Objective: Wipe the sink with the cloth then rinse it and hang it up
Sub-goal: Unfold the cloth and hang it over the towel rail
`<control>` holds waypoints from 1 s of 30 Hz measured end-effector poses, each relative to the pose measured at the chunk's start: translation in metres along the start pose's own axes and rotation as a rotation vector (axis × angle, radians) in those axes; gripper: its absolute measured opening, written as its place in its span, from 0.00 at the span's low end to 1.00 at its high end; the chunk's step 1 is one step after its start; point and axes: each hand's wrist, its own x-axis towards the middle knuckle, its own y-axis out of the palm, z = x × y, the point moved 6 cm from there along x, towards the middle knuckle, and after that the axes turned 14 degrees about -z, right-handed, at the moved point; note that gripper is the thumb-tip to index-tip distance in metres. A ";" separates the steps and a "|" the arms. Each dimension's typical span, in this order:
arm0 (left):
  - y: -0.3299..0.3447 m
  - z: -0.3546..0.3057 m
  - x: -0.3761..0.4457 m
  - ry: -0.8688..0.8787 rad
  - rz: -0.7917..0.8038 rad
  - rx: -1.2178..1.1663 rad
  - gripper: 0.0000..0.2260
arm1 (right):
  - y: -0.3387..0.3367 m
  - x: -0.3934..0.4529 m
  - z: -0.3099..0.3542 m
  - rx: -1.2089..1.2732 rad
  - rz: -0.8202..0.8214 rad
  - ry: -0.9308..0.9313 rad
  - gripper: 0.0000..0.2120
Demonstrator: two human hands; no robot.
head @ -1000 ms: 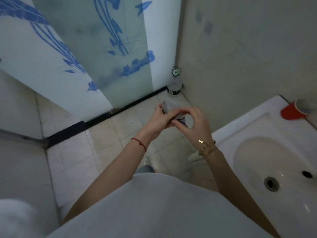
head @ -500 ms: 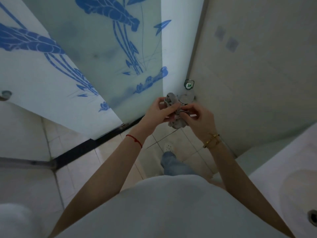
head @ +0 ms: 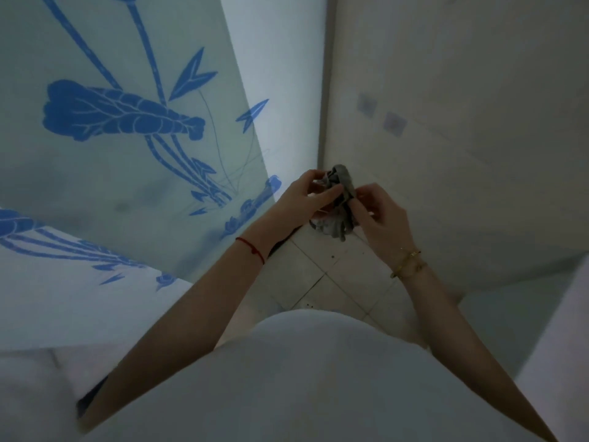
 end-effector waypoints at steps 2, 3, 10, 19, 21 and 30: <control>0.006 -0.005 0.019 0.024 0.061 0.039 0.20 | -0.002 0.013 -0.007 -0.014 -0.035 0.043 0.02; 0.009 -0.008 0.028 0.038 0.089 0.063 0.18 | -0.003 0.018 -0.009 -0.009 -0.062 0.070 0.04; 0.029 -0.041 0.076 0.183 0.299 0.226 0.09 | -0.009 0.047 -0.021 -0.072 -0.287 0.176 0.07; 0.033 -0.074 0.135 0.456 0.434 0.483 0.16 | -0.027 0.073 -0.026 -0.041 -0.549 0.382 0.09; 0.027 -0.082 0.146 0.549 0.450 0.548 0.17 | -0.033 0.078 -0.018 -0.036 -0.579 0.382 0.08; 0.030 -0.089 0.170 0.091 0.652 0.347 0.10 | -0.050 0.094 0.034 -0.136 -0.580 0.177 0.08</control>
